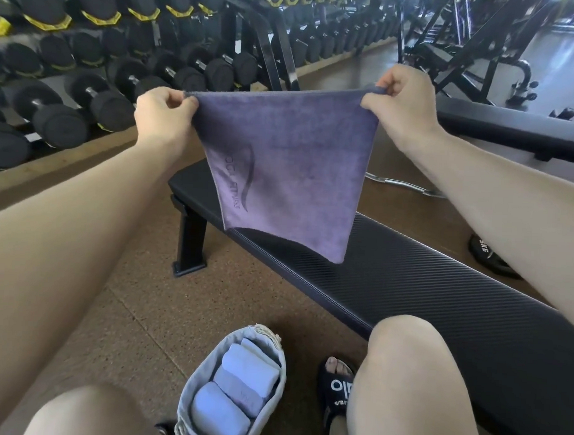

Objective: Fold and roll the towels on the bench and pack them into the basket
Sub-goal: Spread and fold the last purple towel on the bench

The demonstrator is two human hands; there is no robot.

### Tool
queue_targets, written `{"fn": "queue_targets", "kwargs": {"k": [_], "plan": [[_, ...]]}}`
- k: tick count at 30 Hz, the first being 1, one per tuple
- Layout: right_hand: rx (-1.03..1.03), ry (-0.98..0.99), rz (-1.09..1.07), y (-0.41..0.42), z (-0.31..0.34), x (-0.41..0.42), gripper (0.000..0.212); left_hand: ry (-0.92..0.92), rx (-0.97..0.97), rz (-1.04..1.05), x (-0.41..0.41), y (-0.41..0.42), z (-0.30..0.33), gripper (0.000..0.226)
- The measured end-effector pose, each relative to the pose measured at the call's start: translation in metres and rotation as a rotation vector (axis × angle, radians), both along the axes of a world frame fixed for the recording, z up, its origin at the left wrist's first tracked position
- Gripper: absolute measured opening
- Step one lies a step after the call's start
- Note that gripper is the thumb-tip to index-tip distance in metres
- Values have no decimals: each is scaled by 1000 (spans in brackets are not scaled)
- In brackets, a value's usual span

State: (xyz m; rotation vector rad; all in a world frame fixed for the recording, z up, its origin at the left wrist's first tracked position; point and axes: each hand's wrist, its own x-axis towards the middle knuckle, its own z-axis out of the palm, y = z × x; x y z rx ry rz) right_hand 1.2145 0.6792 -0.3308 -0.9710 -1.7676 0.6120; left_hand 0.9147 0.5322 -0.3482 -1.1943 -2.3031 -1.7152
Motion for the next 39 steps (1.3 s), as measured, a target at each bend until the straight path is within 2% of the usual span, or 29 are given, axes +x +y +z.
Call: {"fn": "queue_targets", "kwargs": {"k": [4, 6, 12, 16, 22, 25, 29, 33, 39], "plan": [[-43, 69, 44, -10, 1, 2, 28, -82, 69, -28, -4, -6, 4, 6], [-65, 105, 66, -20, -4, 4, 28, -78, 82, -50, -5, -10, 3, 9], [-164, 191, 203, -63, -37, 6, 15, -69, 213, -35, 1, -18, -7, 11], [-218, 260, 301, -75, -38, 10, 26, -66, 264, 3, 4, -13, 1, 21], [-303, 201, 126, -43, -82, 43, 24, -5, 26, -65, 25, 38, -27, 21], [-354, 76, 20, -14, -125, 70, 33, 47, -94, -113, 40, 80, -63, 15], [-389, -107, -122, 29, -188, 104, 28, 88, -231, -210, 70, 144, -119, 16], [-316, -290, -237, 68, -231, 122, 21, 109, -292, -253, 85, 202, -162, 15], [-347, -367, -224, 94, -265, 129, 9, 155, -398, -287, 86, 252, -203, 14]]}}
